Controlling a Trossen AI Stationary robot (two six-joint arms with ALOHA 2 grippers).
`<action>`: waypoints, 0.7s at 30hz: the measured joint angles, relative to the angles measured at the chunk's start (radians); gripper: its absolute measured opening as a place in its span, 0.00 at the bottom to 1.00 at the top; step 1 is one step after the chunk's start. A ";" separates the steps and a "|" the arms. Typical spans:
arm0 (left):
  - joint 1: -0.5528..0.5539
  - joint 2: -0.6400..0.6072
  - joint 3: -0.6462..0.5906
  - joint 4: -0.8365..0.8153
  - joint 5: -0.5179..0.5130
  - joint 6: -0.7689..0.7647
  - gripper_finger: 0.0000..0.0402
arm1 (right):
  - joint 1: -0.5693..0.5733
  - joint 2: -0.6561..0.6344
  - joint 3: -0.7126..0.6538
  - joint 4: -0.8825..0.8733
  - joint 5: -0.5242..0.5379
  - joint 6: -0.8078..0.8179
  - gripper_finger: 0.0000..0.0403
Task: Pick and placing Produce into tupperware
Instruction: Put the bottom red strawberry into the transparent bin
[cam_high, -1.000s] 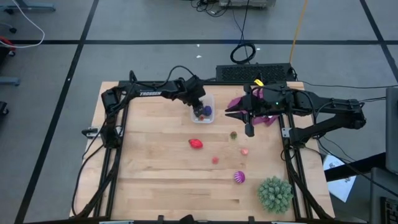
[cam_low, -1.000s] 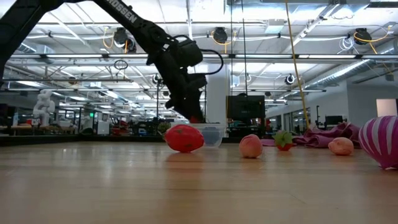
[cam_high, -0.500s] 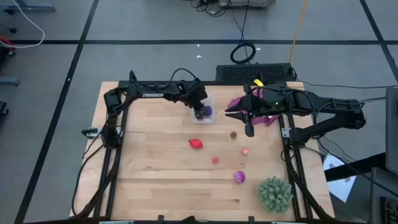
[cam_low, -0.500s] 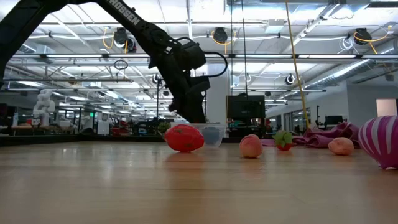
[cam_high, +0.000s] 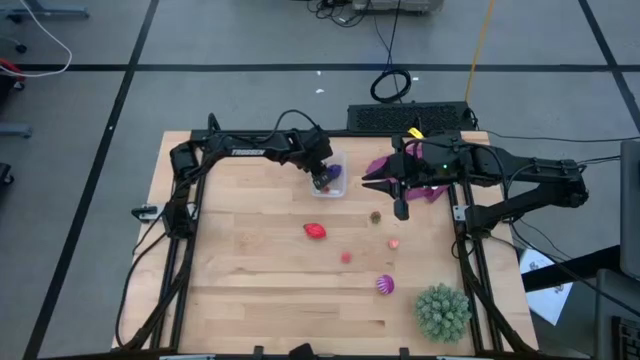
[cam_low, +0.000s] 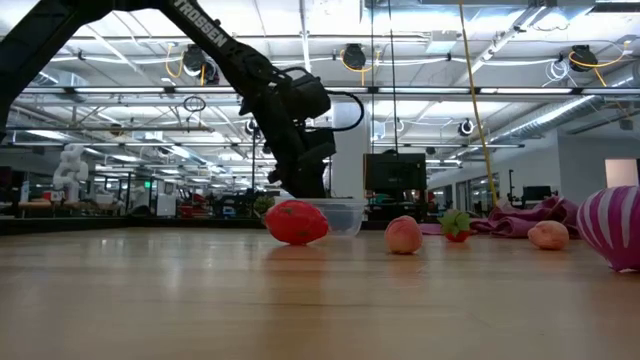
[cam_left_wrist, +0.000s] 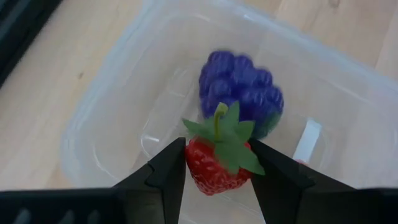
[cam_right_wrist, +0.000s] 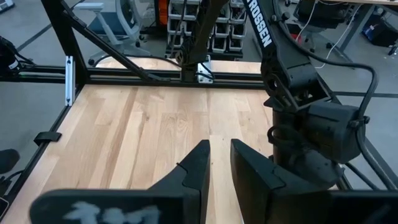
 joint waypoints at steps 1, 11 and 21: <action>0.002 0.000 0.000 -0.003 0.000 0.000 0.40 | 0.000 0.000 0.000 0.000 0.000 0.000 0.14; 0.003 0.002 0.000 -0.007 0.000 0.009 0.40 | 0.000 0.000 0.000 0.000 0.000 0.001 0.14; 0.004 0.006 0.000 -0.008 0.001 0.008 0.40 | 0.000 0.000 0.000 0.000 0.000 0.001 0.14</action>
